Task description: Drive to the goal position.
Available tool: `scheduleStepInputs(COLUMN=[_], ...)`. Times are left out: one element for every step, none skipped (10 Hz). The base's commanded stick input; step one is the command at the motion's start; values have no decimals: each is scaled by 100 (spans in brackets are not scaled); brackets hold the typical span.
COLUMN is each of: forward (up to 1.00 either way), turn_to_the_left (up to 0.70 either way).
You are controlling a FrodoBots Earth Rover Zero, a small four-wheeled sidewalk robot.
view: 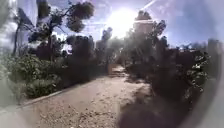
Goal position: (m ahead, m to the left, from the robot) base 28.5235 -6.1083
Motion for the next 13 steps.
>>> scheduleStepInputs(forward=[0,0,16,63,70,70,70,70,70,70,70,70,70], turn_to_the_left=[55,22,0,0,0,0,0,0,0,0,0,0,0])
